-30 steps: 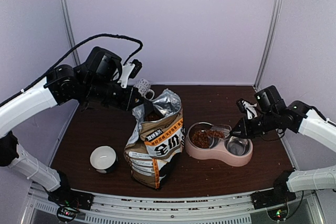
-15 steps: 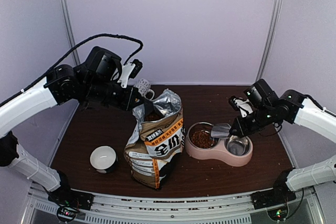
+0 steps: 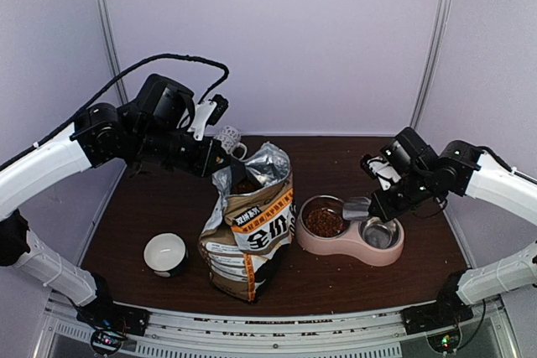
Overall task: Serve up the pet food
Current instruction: Place the pet food in the pet food bowl, then insert the spatula into the pet food bag.
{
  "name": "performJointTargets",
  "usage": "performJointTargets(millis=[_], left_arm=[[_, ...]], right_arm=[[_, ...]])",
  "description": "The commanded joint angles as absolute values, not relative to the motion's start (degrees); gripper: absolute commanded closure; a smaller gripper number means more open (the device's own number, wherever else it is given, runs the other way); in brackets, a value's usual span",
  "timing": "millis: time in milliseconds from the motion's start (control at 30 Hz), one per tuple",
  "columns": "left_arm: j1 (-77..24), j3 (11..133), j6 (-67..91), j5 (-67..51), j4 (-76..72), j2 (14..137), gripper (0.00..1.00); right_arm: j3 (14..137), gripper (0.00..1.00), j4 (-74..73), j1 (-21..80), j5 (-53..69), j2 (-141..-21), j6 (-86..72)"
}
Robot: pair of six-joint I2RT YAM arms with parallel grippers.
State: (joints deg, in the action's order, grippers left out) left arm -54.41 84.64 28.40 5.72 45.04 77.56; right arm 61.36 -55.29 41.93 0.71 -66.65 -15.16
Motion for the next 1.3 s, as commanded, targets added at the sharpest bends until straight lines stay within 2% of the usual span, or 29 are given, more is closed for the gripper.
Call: performJointTargets(millis=[0, 533, 800, 933, 1267], left_arm=[[-53.4, 85.6, 27.4, 6.8, 34.5, 74.4, 0.95], [-53.4, 85.3, 26.6, 6.3, 33.7, 73.8, 0.96], [-53.4, 85.6, 24.2, 5.9, 31.5, 72.8, 0.96], [-53.4, 86.5, 22.3, 1.6, 30.3, 73.7, 0.98], [-56.2, 88.5, 17.9, -4.3, 28.3, 76.5, 0.99]], right_arm=[[62.2, 1.0, -54.6, 42.4, -1.8, -65.2, -14.5], [66.0, 1.0, -56.9, 42.5, -4.4, -57.9, -17.3], [75.7, 1.0, -55.5, 42.6, 8.6, -53.8, -21.4], [80.9, 1.0, -53.0, 43.5, 14.9, -54.2, -22.8], [89.6, 1.0, -51.0, 49.3, 22.5, -58.2, -23.1]])
